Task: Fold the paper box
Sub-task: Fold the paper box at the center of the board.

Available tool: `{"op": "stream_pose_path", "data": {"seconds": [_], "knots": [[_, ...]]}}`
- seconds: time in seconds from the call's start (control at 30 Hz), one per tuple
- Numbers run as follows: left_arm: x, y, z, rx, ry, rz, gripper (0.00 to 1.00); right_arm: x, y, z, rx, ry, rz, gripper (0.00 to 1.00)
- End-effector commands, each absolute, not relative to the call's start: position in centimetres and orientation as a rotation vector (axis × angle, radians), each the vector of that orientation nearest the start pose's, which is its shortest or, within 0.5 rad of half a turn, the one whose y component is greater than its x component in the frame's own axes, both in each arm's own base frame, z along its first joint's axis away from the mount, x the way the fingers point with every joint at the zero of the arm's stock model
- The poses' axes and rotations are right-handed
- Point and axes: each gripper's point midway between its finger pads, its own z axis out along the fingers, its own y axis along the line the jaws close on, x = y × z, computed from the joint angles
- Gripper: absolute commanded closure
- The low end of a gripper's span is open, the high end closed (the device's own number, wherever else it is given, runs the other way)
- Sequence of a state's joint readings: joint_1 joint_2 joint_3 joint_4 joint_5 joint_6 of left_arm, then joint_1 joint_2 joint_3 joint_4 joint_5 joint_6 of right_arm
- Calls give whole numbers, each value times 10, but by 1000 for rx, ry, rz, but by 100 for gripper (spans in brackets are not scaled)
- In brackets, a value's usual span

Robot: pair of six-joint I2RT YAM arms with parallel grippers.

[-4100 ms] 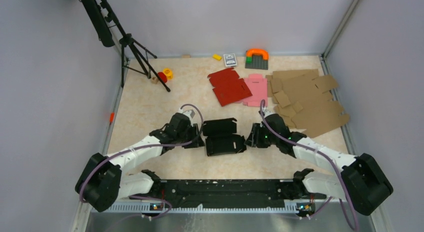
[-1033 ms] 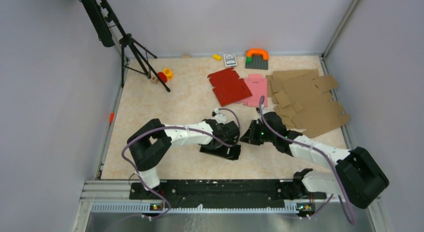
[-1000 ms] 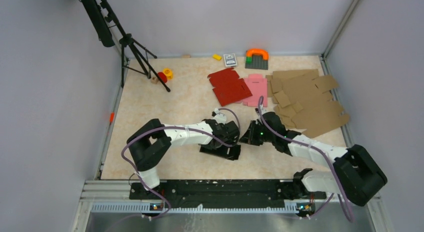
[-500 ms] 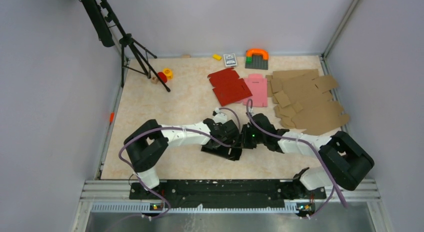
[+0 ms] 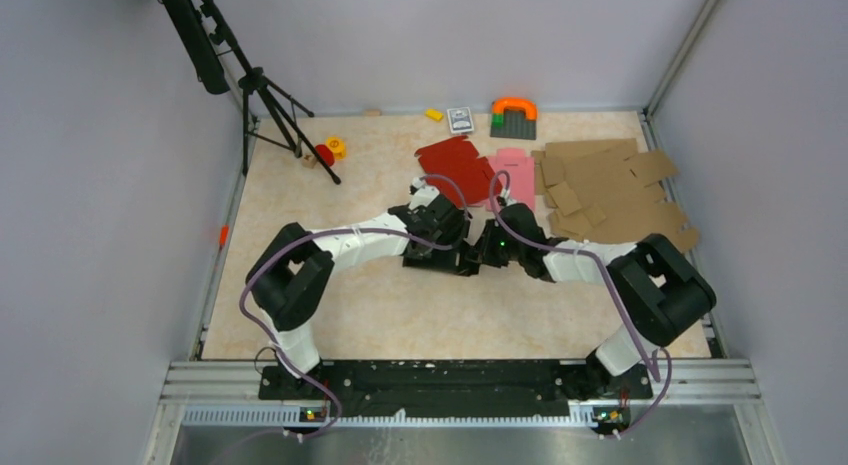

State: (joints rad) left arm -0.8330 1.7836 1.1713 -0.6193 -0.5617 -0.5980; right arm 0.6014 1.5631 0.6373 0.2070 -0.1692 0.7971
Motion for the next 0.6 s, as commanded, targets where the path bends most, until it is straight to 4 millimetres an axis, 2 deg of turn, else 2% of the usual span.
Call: {"op": "stream_pose_path", "data": {"seconds": [0.0,0.13,0.27,0.33,0.47,0.5,0.57], "knots": [[326,-230,59,156,2445,195,100,313,281,68,106,2292,927,100],[325,-232,49,145,2455,176,100,319,279,65,127,2286,897,100],[321,-237,47,148,2474,123,100,314,271,65,155,2270,879,100],[320,-238,49,148,2470,107,100,312,263,71,180,2235,863,100],[318,-238,40,170,2493,116,100,314,236,73,256,2224,714,100],[318,-238,38,176,2505,127,100,313,232,73,276,2218,703,95],[317,-241,34,189,2525,130,100,306,235,78,248,2206,751,72]]}}
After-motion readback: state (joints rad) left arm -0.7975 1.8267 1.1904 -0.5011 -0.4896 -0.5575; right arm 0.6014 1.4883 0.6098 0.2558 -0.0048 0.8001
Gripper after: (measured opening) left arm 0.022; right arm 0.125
